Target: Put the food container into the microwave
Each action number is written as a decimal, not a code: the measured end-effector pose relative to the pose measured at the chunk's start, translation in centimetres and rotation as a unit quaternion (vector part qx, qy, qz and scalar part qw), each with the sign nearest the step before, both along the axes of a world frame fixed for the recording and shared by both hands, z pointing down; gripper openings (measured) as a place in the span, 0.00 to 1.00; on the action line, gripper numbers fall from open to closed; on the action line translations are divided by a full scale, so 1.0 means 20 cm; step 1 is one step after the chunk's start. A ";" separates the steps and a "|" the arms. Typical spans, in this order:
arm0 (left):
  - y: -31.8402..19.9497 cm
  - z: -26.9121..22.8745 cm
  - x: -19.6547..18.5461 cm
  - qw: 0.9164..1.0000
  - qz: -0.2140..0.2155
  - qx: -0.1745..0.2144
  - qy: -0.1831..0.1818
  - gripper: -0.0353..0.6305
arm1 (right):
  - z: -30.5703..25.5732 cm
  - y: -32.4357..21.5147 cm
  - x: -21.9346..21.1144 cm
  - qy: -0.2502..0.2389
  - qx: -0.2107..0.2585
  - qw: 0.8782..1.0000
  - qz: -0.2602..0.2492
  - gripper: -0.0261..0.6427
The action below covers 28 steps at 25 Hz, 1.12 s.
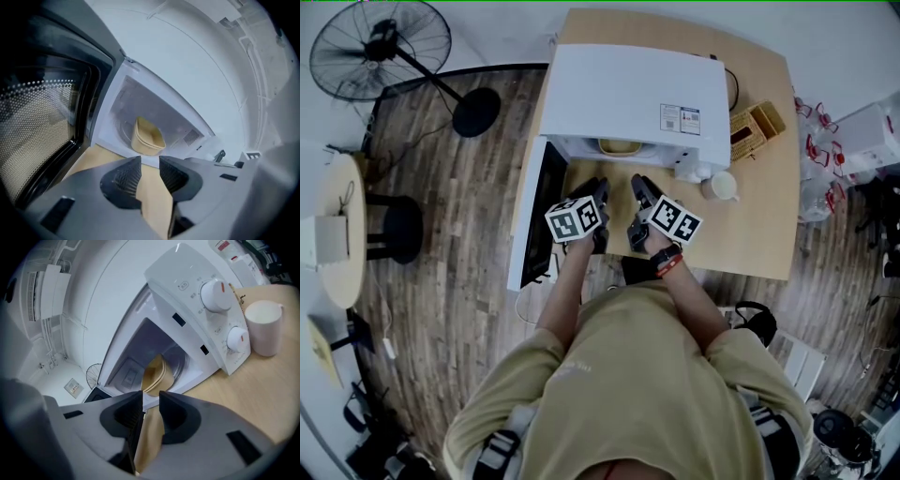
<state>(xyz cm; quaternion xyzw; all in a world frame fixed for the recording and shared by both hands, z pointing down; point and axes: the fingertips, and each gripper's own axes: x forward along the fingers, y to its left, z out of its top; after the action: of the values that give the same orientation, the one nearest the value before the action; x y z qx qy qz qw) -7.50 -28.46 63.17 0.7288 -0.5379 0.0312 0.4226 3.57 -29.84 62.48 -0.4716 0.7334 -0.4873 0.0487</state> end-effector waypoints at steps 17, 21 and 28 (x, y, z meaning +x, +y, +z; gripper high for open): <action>0.43 -0.10 0.03 0.998 0.023 0.033 -0.050 0.20 | -0.11 0.47 0.04 0.069 0.051 0.996 -0.013 0.17; 0.54 -0.10 0.03 0.997 0.027 0.044 -0.063 0.18 | -0.11 0.58 0.04 0.079 0.057 0.995 -0.020 0.14; 0.69 -0.08 0.04 0.992 0.047 0.054 -0.101 0.17 | -0.13 0.72 0.04 0.131 0.076 0.988 -0.035 0.14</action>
<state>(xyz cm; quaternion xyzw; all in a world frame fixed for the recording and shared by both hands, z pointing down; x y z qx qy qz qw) -6.72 -14.62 61.64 0.7683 -0.5437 0.0949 0.3242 4.42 -15.45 59.97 -0.5001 0.7843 -0.3658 -0.0298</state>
